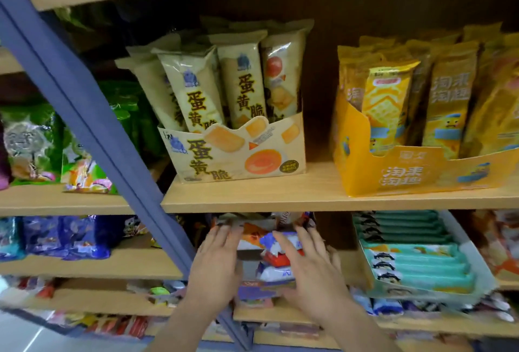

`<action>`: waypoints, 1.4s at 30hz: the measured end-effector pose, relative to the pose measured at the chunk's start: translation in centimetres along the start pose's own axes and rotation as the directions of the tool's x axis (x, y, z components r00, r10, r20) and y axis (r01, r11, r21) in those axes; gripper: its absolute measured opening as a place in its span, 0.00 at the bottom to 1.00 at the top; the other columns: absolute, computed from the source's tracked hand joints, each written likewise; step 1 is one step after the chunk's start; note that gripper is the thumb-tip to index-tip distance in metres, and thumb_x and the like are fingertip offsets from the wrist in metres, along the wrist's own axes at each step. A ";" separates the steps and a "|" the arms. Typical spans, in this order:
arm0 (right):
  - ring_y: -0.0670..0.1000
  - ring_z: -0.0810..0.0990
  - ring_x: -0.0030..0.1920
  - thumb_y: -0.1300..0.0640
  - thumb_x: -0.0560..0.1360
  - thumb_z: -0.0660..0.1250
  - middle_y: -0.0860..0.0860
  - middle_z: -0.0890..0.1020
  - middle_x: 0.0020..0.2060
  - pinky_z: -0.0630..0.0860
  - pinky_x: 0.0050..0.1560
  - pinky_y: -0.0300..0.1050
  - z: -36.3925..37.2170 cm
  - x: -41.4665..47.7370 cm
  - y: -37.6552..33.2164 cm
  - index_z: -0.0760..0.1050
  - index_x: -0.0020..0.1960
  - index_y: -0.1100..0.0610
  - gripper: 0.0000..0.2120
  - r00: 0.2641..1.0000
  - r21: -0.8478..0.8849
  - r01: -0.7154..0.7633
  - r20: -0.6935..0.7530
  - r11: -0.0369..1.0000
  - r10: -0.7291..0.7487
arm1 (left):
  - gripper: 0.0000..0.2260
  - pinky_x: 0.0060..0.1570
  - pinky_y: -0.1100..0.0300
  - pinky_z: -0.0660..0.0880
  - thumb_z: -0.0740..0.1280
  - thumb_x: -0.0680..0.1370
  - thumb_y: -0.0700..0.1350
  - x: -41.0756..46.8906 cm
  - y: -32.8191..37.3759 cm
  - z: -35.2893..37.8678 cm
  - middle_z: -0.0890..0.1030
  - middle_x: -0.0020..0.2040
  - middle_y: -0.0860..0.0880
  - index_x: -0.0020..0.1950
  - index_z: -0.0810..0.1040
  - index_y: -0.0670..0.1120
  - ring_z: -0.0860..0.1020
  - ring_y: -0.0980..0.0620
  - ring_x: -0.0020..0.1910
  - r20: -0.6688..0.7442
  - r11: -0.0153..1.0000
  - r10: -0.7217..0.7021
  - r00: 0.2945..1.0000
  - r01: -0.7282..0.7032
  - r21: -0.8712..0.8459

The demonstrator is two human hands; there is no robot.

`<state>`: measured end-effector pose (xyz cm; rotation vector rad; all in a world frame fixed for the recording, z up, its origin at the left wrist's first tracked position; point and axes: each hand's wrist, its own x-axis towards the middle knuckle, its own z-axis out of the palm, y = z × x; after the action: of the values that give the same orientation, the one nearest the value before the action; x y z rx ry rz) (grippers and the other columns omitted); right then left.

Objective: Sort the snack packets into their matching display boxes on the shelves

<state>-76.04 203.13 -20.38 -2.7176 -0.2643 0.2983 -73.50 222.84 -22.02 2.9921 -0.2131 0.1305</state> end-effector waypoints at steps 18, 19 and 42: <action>0.44 0.66 0.70 0.43 0.74 0.71 0.41 0.71 0.68 0.70 0.65 0.47 1.4 -2.2 -4.3 0.63 0.71 0.38 0.29 0.914 0.745 -0.144 -0.152 0.652 0.377 | 0.24 0.43 0.64 0.70 0.72 0.68 0.61 -4.8 1.0 -4.2 0.77 0.44 0.55 0.56 0.65 0.57 0.79 0.53 0.49 0.271 0.762 -0.380 0.885 0.465 -0.451; 0.44 0.75 0.64 0.46 0.73 0.73 0.42 0.79 0.61 0.74 0.60 0.46 1.7 -2.5 -5.2 0.68 0.67 0.41 0.25 0.914 0.901 -0.165 -0.013 0.402 0.405 | 0.25 0.42 0.67 0.70 0.73 0.67 0.61 -5.1 1.7 -4.1 0.78 0.44 0.56 0.57 0.66 0.59 0.79 0.55 0.49 0.257 0.745 -0.362 0.896 0.444 -0.498; 0.44 0.78 0.53 0.55 0.80 0.65 0.44 0.74 0.63 0.78 0.43 0.39 4.0 -1.6 -2.6 0.43 0.74 0.29 0.39 0.883 0.895 -0.070 -0.150 0.441 0.444 | 0.05 0.40 0.57 0.74 0.71 0.76 0.41 2.6 -2.3 -0.2 0.83 0.43 0.43 0.47 0.84 0.39 0.81 0.43 0.41 -0.175 0.822 -0.378 0.909 0.243 -0.515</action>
<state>-78.90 206.59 -22.63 -1.6766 0.3688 -0.0307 -70.59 224.79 -21.86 2.4268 0.2494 0.3846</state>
